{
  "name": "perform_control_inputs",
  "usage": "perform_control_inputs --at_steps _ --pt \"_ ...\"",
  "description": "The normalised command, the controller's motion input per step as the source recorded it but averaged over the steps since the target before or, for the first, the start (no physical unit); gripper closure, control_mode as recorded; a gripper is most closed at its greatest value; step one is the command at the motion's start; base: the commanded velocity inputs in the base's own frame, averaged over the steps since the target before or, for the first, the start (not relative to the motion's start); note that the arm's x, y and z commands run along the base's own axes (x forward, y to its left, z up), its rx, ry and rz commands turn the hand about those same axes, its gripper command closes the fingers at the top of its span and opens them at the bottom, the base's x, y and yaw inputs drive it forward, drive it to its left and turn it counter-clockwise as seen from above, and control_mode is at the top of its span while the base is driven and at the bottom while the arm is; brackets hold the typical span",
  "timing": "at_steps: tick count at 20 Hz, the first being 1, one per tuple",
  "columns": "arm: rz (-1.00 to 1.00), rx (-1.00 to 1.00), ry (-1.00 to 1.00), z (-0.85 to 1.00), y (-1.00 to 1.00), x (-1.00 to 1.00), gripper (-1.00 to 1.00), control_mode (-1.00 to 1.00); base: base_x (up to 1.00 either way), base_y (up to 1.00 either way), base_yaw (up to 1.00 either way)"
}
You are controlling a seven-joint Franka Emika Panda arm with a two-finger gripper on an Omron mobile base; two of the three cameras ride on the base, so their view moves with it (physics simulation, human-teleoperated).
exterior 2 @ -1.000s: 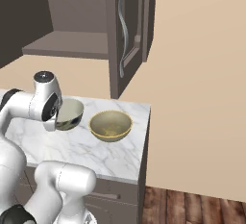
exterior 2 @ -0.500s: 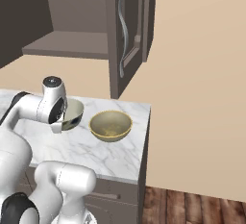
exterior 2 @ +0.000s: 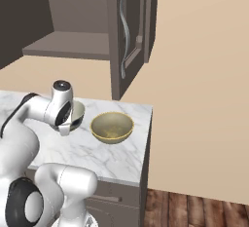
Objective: Open the cabinet. Pick the bowls from the counter and place them in the cabinet. Then close the cabinet.
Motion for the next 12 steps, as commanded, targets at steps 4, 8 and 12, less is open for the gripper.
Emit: perform_control_inputs --at_steps 4,8,12 --pt "0.05 0.0 -0.01 -0.2 0.0 0.23 -1.0 -1.0 0.0 0.0 0.0" --pt "0.0 0.0 -0.07 -0.25 0.0 0.27 -1.0 -1.0 0.0 0.0 0.0" --pt "0.0 0.0 -0.05 -0.27 0.0 0.3 -1.0 -1.0 0.0 0.0 0.0"
